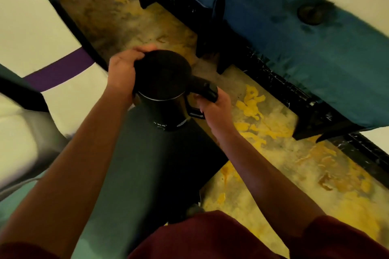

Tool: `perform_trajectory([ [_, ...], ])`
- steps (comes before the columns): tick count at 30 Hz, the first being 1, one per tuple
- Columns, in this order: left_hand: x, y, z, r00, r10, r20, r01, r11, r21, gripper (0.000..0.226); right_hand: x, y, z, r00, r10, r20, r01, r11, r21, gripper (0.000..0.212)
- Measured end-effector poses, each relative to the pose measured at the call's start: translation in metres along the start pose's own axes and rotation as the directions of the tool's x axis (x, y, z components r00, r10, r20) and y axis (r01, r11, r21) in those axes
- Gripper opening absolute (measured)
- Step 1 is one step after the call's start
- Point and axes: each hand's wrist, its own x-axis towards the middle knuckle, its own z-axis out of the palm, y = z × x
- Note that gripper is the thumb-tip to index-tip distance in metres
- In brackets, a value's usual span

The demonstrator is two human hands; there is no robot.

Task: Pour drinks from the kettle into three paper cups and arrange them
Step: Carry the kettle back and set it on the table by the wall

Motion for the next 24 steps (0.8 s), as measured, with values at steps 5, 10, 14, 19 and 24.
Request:
perform_trajectory([
  [5, -0.027, 0.020, 0.031, 0.974, 0.093, 0.209, -0.056, 0.983, -0.178, 0.038, -0.021, -0.041, -0.037, 0.985, -0.085, -0.148, 0.088, 0.996, 0.013, 0.029],
  [10, -0.060, 0.039, 0.097, 0.947, 0.122, 0.297, -0.082, 0.986, -0.142, 0.038, -0.039, -0.072, -0.097, 0.938, -0.090, -0.336, 0.112, 0.992, 0.048, 0.021],
  [14, -0.071, 0.045, 0.158, 0.932, 0.142, 0.334, -0.103, 0.986, -0.133, 0.041, -0.039, -0.091, -0.152, 0.910, -0.092, -0.404, 0.137, 0.987, 0.084, 0.010],
  [19, -0.057, 0.037, 0.246, 0.924, 0.154, 0.350, -0.113, 0.984, -0.136, 0.042, -0.005, -0.103, -0.230, 0.902, -0.155, -0.403, 0.217, 0.970, 0.113, 0.049],
  [24, -0.035, 0.030, 0.329, 0.914, 0.159, 0.373, -0.108, 0.982, -0.153, 0.042, 0.047, -0.094, -0.303, 0.891, -0.136, -0.433, 0.193, 0.977, 0.091, 0.026],
])
